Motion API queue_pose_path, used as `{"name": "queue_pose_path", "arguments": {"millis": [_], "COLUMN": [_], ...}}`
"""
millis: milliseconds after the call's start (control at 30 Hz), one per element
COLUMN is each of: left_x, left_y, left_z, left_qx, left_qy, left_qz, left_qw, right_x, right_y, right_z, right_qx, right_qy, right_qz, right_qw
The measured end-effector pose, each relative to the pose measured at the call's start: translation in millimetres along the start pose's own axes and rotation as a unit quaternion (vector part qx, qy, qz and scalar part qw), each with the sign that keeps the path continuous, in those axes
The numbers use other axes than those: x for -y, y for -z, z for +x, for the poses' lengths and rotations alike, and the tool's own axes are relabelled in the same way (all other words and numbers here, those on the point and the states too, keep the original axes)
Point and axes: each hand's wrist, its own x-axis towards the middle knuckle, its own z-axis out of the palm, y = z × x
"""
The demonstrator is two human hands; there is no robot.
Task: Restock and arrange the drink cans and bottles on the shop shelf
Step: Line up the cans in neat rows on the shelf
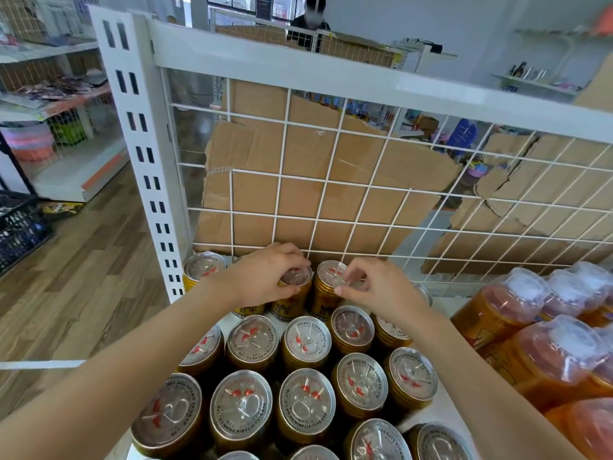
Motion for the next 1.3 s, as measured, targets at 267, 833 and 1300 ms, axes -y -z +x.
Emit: {"name": "queue_pose_path", "arguments": {"millis": [267, 833, 1300], "left_x": [-38, -41, -13], "left_y": [-8, -15, 5], "left_z": [-24, -29, -9], "left_qx": [0.16, 0.175, -0.064], "left_qy": [-0.04, 0.001, -0.001], "left_qz": [-0.19, -0.122, -0.082], "left_qw": [0.968, 0.977, 0.995], "right_x": [7, 4, -5], "right_y": [11, 10, 5], "right_z": [-28, -46, 7], "right_qx": [0.171, 0.14, 0.055], "right_qy": [0.074, 0.019, -0.003], "right_qz": [-0.026, -0.057, -0.025], "right_qw": [0.982, 0.988, 0.998]}}
